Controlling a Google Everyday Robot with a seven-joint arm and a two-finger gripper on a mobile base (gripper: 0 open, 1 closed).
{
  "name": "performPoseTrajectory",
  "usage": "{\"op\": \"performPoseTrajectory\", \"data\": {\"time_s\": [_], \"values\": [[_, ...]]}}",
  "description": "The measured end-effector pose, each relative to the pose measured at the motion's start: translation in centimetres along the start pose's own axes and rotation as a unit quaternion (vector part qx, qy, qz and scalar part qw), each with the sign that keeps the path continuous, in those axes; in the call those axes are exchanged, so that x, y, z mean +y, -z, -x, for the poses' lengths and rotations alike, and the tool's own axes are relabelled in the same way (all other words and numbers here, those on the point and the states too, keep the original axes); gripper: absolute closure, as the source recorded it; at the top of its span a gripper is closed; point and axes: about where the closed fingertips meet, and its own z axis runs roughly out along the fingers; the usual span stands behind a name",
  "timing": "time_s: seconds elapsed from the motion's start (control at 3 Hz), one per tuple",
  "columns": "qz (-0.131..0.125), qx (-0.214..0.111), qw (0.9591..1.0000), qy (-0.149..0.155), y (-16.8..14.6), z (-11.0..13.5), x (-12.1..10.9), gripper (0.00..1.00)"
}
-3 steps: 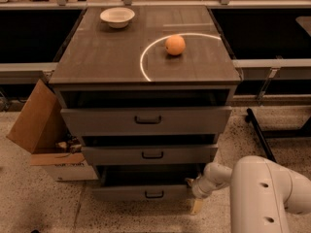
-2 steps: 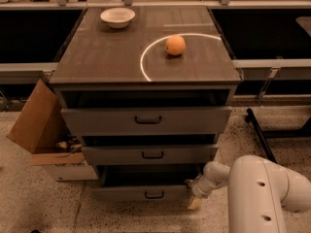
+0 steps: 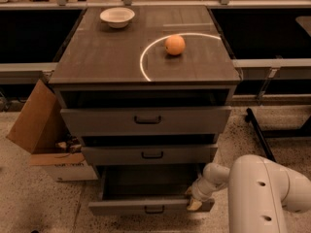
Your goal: Open bottom drawer
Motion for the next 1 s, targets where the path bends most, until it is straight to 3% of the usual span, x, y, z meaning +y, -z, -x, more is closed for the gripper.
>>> {"op": "performPoseTrajectory", "data": {"time_s": [0.33,0.67,1.0], "values": [[-0.008,-0.007,0.9999,-0.006,0.0,-0.2,0.8,1.0],[-0.008,-0.007,0.9999,-0.006,0.0,-0.2,0.8,1.0],[-0.043,-0.037,0.9981,-0.026,-0.4,-0.5,3.2,1.0]]}}
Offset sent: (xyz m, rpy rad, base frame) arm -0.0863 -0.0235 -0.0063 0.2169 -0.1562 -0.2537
